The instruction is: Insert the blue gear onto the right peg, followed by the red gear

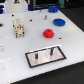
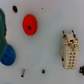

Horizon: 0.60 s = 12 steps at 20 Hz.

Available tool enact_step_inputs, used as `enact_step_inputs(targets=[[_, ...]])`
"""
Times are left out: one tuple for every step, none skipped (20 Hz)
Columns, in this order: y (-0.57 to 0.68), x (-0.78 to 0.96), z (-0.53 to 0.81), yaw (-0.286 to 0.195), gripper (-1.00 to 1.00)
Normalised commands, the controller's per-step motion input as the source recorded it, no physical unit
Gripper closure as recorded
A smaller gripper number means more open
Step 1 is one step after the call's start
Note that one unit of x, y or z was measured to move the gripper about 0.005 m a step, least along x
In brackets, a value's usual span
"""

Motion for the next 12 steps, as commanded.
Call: enact_step_inputs(targets=[[0.56, -0.65, -0.08, 0.000, -1.00], [0.52, -0.66, -0.11, 0.000, -1.00], [0.58, -0.62, -0.11, 0.000, -1.00], [0.61, -0.64, -0.14, 0.000, -1.00], [0.55, -0.61, -0.14, 0.000, -1.00], [0.55, -0.65, -0.10, 0.000, -1.00], [0.56, -0.69, -0.07, 0.000, -1.00], [0.55, -0.67, -0.12, 0.000, -1.00], [0.56, -0.68, -0.13, 0.000, -1.00], [0.60, -0.65, -0.12, 0.000, -1.00], [0.61, -0.65, -0.15, 0.000, -1.00], [0.62, -0.62, -0.16, 0.000, -1.00]])
